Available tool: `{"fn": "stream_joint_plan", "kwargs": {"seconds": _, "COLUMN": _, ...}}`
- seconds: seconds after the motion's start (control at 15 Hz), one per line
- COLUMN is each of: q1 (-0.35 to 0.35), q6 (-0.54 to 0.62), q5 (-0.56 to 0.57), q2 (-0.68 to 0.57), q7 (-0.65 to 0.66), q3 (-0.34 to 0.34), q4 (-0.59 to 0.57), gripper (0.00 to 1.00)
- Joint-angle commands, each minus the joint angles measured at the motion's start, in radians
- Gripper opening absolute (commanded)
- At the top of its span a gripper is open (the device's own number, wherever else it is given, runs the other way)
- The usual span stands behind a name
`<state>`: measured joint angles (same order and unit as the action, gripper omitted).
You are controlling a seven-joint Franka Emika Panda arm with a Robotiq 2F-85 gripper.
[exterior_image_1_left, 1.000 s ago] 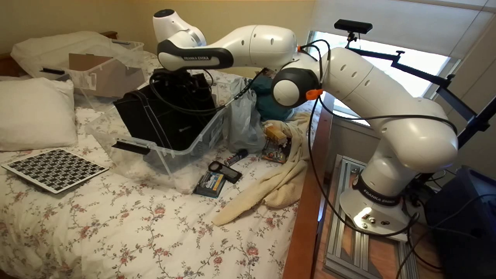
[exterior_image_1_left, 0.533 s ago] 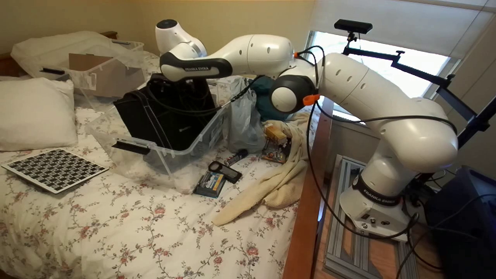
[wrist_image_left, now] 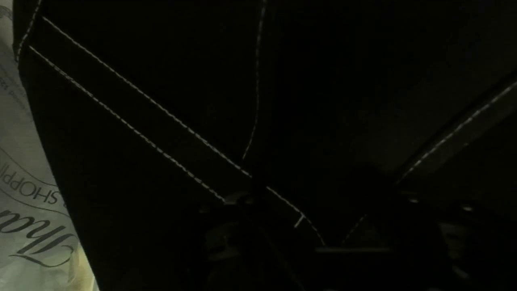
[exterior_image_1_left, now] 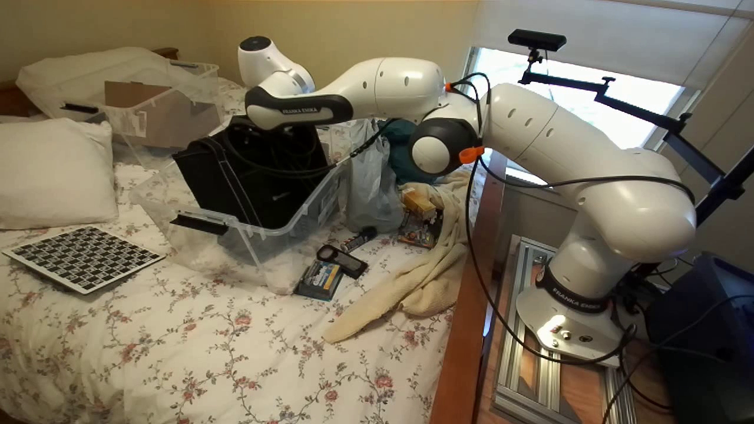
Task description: Remove the white box from the front small pocket of the black bag and put it in the big pocket
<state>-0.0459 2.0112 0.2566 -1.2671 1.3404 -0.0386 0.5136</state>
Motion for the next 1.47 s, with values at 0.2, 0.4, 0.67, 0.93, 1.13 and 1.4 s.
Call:
{"fn": "stream_joint_plan", "kwargs": {"seconds": 0.2, "q1": -0.002, "q6": -0.013, "q5": -0.001, "q2": -0.007, "q7": -0.071, "q3": 0.008, "q4": -0.035, "gripper": 0.11}}
{"fn": "stream_joint_plan", "kwargs": {"seconds": 0.4, "q1": 0.002, "q6": -0.022, "q5": 0.022, "q2": 0.016, "q7": -0.088, "q3": -0.019, "q4": -0.036, "gripper": 0.00}}
{"fn": "stream_joint_plan", "kwargs": {"seconds": 0.67, "q1": 0.017, "q6": -0.012, "q5": 0.074, "q2": 0.038, "q7": -0.089, "q3": -0.080, "q4": -0.049, "gripper": 0.36}}
{"fn": "stream_joint_plan", "kwargs": {"seconds": 0.93, "q1": 0.025, "q6": -0.004, "q5": 0.097, "q2": 0.053, "q7": -0.131, "q3": -0.107, "q4": -0.048, "gripper": 0.64}}
{"fn": "stream_joint_plan", "kwargs": {"seconds": 1.13, "q1": 0.027, "q6": 0.014, "q5": 0.111, "q2": 0.049, "q7": -0.176, "q3": -0.119, "q4": -0.048, "gripper": 0.84}}
{"fn": "stream_joint_plan", "kwargs": {"seconds": 1.4, "q1": 0.027, "q6": 0.064, "q5": 0.131, "q2": 0.033, "q7": -0.230, "q3": -0.137, "q4": -0.055, "gripper": 0.85}}
